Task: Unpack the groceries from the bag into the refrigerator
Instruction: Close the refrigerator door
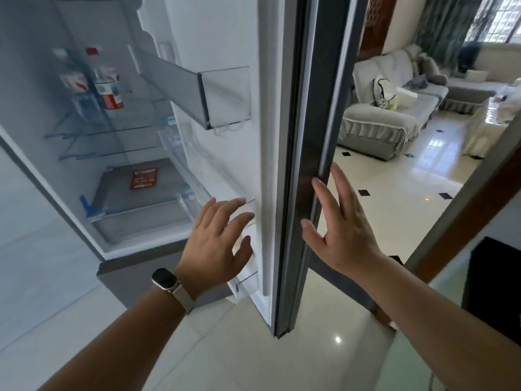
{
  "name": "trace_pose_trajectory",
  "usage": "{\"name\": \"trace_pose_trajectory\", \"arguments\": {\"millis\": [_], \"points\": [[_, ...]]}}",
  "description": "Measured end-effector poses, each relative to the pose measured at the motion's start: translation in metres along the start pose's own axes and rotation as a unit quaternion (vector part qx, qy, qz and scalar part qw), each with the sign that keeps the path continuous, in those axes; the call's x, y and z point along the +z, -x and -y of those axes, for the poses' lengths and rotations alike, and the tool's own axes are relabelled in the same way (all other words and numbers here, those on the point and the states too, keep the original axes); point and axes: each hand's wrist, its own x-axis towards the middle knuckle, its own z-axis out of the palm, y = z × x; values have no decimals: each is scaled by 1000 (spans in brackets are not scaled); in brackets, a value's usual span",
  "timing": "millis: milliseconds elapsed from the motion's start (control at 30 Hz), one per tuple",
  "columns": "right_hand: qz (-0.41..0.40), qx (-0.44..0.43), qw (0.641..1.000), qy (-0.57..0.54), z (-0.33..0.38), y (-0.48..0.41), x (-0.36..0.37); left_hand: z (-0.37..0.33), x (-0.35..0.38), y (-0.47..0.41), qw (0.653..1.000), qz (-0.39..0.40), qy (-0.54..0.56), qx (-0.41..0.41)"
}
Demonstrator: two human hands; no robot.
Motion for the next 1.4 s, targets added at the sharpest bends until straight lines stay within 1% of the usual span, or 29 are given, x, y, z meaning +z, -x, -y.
{"name": "trace_pose_trajectory", "arguments": {"millis": [133, 233, 400, 500, 600, 700, 800, 967, 1067, 1200, 1300, 1400], "points": [[-16, -31, 999, -15, 40, -6, 5, 21, -33, 24, 999, 41, -7, -27], [-20, -50, 998, -16, 74, -5, 12, 39, -58, 43, 998, 49, -3, -34], [-14, -89, 996, -13, 130, -9, 31, 64, -98, 72, 992, 72, -1, -104], [-14, -115, 993, -21, 164, -19, 42, 75, -121, 88, 987, 66, 3, -145], [-33, -129, 989, -58, 197, -30, 52, 77, -145, 99, 982, 55, 29, -179], [-48, -103, 989, -98, 227, -40, 68, 74, -163, 109, 978, 42, 60, -195], [-27, -69, 991, -110, 253, -52, 83, 79, -170, 121, 972, 38, 72, -222], [27, -51, 991, -124, 283, -78, 109, 101, -179, 149, 965, 44, 84, -245], [44, -64, 989, -125, 294, -95, 125, 115, -181, 155, 957, 29, 85, -277], [46, -102, 982, -152, 306, -116, 151, 133, -179, 157, 947, -6, 46, -318], [35, -123, 978, -165, 314, -128, 174, 154, -181, 163, 948, -23, 20, -318], [30, -153, 974, -163, 320, -137, 200, 171, -183, 172, 944, -30, 21, -329]]}}
